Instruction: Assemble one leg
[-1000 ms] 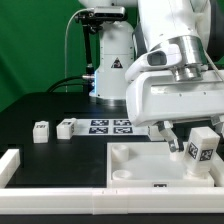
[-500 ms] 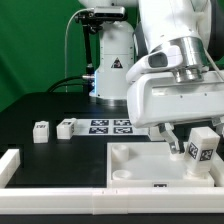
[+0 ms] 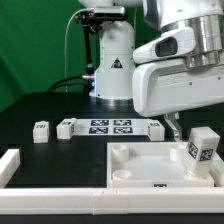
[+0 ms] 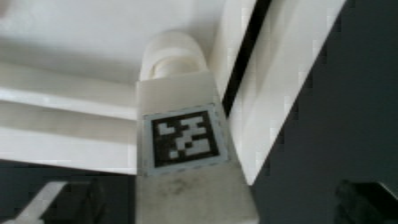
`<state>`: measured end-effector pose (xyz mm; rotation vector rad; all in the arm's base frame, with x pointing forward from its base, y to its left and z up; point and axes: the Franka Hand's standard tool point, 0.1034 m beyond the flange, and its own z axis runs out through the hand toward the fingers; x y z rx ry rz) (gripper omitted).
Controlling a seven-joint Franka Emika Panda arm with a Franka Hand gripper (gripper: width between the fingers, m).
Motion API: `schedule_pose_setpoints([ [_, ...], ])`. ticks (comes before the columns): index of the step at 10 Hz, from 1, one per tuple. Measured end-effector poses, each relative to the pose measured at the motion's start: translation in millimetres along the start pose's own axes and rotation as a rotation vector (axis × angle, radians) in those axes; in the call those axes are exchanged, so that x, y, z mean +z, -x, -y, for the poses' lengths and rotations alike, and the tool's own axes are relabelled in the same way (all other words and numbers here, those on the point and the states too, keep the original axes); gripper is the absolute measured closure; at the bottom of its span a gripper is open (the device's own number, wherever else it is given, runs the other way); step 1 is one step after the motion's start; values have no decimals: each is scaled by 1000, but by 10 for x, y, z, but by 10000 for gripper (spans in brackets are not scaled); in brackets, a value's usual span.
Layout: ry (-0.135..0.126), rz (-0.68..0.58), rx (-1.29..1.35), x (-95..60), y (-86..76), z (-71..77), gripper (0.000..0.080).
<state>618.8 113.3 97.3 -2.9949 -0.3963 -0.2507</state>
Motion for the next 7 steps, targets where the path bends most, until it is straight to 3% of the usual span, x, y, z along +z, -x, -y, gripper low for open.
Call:
schedule_pose_setpoints([
  [1, -17, 121, 25, 7, 93, 30, 151],
  [2, -34, 219, 14, -14, 88, 37, 151],
  [4, -44, 257, 17, 22, 14, -12, 151],
  [7, -37, 233, 20, 76, 22, -37, 151],
])
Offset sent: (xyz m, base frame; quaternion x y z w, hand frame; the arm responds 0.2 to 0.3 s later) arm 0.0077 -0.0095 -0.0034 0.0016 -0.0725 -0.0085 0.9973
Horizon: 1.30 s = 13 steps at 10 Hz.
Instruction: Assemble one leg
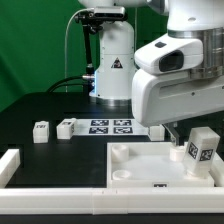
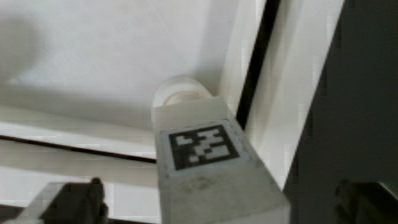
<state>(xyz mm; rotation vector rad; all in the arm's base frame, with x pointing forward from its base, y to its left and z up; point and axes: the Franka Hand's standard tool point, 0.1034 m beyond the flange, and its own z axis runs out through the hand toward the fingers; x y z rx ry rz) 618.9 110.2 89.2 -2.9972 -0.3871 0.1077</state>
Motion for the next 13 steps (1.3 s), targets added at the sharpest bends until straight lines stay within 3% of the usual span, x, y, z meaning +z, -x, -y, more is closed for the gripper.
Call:
schedule_pose_setpoints([
  [2, 2, -9, -25, 25, -12, -58, 151],
  [4, 3, -16, -28, 21, -27, -59, 413],
  [5, 3, -16, -28, 21, -26, -61, 413],
  [6, 3, -15, -28, 22, -26, -61, 508],
  [10, 1, -16, 47, 23, -26, -57, 508],
  [13, -8, -17, 304, 26, -28, -34, 508],
])
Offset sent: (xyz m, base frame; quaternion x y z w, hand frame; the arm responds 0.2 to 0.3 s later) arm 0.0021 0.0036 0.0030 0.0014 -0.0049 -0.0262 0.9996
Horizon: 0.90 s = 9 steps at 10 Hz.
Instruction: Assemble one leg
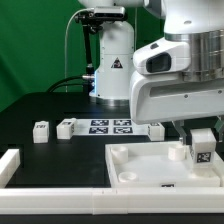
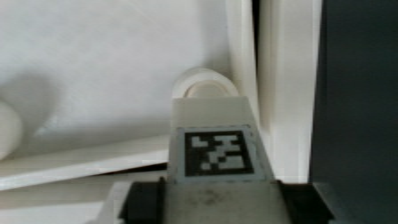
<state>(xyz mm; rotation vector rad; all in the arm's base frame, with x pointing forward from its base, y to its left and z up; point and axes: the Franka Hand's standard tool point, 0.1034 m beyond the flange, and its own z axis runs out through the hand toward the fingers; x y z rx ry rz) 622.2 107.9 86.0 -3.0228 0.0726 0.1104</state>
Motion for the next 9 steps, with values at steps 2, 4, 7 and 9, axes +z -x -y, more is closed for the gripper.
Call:
schedule_pose_setpoints([
  [2, -12, -26, 331, 20, 44, 32, 507],
  [4, -10, -27, 583, 22, 50, 22, 506],
  [7, -11, -28, 917, 24, 63, 24, 506],
  [9, -20, -22, 1176, 32, 75, 84, 506],
])
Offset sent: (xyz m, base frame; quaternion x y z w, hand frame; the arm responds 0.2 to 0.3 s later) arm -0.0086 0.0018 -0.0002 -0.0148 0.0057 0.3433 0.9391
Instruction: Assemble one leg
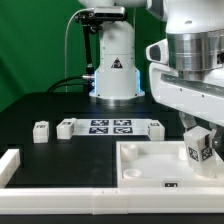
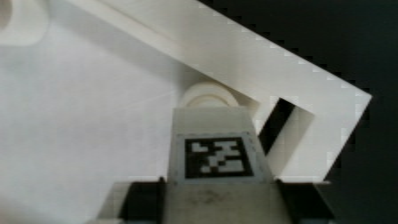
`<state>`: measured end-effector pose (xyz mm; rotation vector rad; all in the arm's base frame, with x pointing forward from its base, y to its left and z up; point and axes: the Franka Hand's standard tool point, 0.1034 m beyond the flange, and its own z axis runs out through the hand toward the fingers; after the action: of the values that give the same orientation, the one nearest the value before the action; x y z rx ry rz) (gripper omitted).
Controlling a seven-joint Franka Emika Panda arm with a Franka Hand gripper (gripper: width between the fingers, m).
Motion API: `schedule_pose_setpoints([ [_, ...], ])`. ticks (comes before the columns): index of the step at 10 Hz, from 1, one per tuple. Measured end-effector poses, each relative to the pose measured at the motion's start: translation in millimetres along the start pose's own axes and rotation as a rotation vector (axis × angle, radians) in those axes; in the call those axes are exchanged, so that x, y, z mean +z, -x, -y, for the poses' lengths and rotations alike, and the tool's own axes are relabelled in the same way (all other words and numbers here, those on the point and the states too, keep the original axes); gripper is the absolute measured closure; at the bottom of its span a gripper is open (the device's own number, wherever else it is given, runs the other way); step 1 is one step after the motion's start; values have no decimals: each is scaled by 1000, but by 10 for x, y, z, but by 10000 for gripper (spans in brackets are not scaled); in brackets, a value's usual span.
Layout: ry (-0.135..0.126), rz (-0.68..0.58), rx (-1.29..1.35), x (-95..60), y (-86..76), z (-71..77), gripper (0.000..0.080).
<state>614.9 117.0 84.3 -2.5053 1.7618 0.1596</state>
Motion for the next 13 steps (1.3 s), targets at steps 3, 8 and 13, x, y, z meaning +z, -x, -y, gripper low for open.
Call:
schedule_pose_setpoints([
  [3, -2, 7, 199, 7, 22, 8, 506],
  [8, -1, 8, 48, 19, 37, 4, 180],
  [13, 2, 8, -543, 45, -11, -19, 150],
])
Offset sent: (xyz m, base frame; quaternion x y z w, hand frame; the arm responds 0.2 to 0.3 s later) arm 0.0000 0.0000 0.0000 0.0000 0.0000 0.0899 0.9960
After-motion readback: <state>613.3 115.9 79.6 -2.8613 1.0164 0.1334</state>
